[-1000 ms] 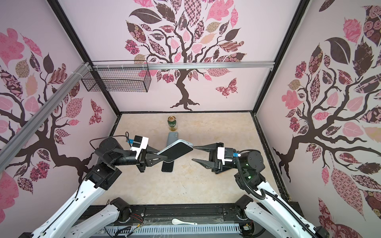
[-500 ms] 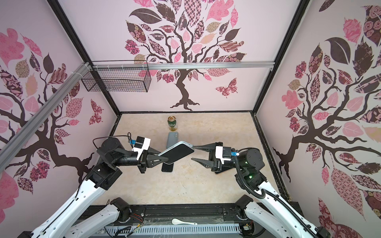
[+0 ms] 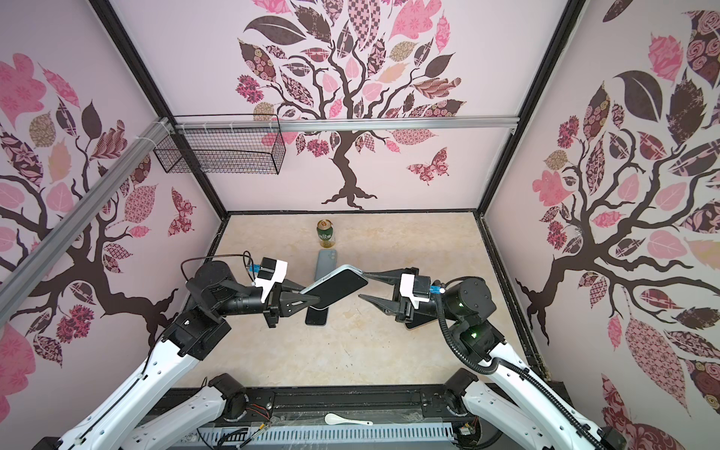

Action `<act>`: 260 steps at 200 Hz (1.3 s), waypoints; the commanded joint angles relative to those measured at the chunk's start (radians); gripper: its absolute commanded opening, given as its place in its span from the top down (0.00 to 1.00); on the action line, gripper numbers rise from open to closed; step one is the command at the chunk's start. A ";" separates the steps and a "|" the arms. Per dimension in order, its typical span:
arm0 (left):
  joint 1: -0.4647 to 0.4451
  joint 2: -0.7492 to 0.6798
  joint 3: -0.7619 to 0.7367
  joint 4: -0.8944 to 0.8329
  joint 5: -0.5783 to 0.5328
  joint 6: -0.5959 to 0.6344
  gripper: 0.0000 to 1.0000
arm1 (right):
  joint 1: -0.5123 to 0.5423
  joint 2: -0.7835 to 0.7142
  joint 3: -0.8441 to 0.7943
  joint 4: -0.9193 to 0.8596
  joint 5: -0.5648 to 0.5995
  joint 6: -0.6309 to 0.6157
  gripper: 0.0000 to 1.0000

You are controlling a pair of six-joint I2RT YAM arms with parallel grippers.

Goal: Take the phone out of the phone case

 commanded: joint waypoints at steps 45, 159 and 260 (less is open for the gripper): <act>-0.010 -0.043 0.041 0.081 -0.014 0.012 1.00 | 0.008 -0.054 -0.015 -0.064 0.098 -0.040 0.54; -0.010 -0.040 0.053 0.059 -0.030 0.022 1.00 | 0.009 -0.060 -0.024 -0.020 0.005 -0.022 0.55; -0.014 -0.015 0.065 0.038 0.037 0.031 1.00 | 0.009 -0.032 -0.009 -0.024 -0.014 -0.011 0.55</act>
